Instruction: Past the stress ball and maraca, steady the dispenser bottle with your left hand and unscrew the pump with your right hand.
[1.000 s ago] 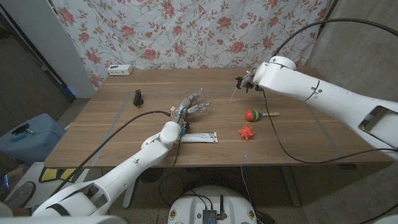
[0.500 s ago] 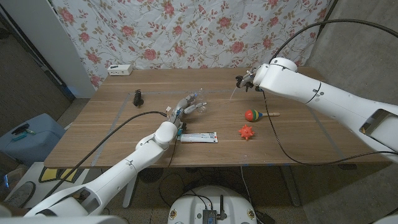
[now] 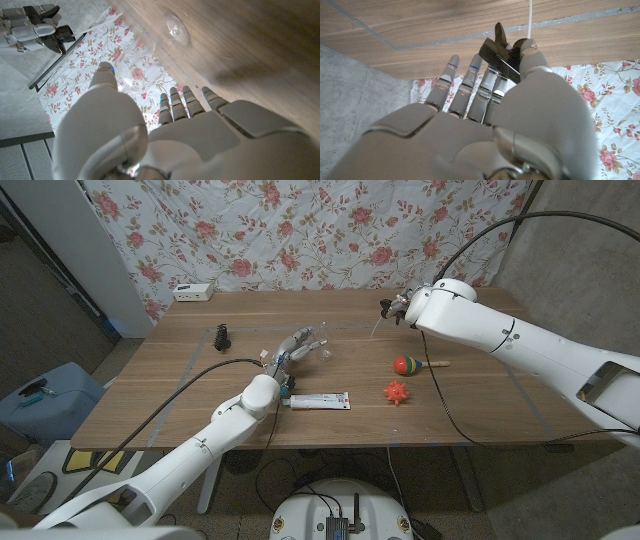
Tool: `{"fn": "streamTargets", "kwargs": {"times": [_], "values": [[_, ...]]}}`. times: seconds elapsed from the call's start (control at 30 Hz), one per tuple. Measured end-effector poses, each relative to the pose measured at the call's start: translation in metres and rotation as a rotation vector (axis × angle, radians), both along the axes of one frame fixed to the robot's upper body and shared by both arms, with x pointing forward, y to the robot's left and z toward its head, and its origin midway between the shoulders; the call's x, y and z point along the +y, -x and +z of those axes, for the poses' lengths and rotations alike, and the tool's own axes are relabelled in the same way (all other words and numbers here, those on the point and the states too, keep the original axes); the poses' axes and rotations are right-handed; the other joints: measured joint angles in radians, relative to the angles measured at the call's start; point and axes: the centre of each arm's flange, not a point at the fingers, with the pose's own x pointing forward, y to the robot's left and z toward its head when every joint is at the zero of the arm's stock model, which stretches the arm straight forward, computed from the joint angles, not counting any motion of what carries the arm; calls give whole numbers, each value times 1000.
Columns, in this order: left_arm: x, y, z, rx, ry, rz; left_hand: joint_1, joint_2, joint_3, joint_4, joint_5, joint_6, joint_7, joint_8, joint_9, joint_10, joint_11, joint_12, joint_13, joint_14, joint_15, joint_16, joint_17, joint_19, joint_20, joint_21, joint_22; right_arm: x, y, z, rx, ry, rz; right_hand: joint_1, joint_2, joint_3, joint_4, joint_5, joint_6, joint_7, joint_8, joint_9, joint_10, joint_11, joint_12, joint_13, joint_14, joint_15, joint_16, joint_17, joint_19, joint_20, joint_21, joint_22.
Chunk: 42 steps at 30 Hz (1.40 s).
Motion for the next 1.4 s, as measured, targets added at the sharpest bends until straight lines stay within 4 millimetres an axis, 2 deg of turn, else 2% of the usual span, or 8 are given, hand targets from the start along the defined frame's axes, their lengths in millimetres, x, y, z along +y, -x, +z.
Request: {"fn": "streamTargets", "kwargs": {"times": [0.57,0.87,1.07,1.2,1.4], "values": [[8,4,10,-22,75,-56,-25,7,-10,15,0,4,4,4,0,0,0,8,0,-10,0,0,0,0,0,0,0,-1,-5,-9,-55,14,-49,0,0,3,3,1,-5,-5,0,-1,-21,-1,-7,1,0,0,-9,0,0,0,0,0],[11,5,12,-33,118,-65,-58,32,-14,36,0,9,9,10,0,-5,5,8,0,-15,5,5,5,0,0,0,0,-2,-9,-19,-90,32,-80,0,0,3,3,1,-11,-11,-1,-1,-22,-3,-8,1,0,0,-9,-4,4,-4,0,0],[13,6,13,-41,152,-66,-66,40,-10,39,0,18,11,11,0,-5,5,12,0,-15,5,5,2,0,0,5,0,-3,-11,-25,-104,42,-96,0,0,3,3,1,-11,-11,-3,0,-26,-7,-8,1,-8,-1,-9,-5,4,-4,0,0],[13,6,13,-45,169,-68,-79,53,-11,47,0,18,11,11,0,4,7,15,-2,-15,5,5,5,0,0,5,0,-3,-13,-28,-110,48,-102,1,1,0,5,1,-20,-20,-3,0,-33,-7,-14,1,-18,3,-17,-3,10,-10,0,0],[13,5,13,-48,188,-71,-79,63,-7,51,0,28,9,15,0,8,3,19,-5,-12,1,5,2,0,0,5,0,-4,-15,-34,-105,56,-109,0,1,-14,14,1,-35,-35,-20,-2,-65,-7,-27,1,-42,5,-20,3,9,-10,0,0]]}}
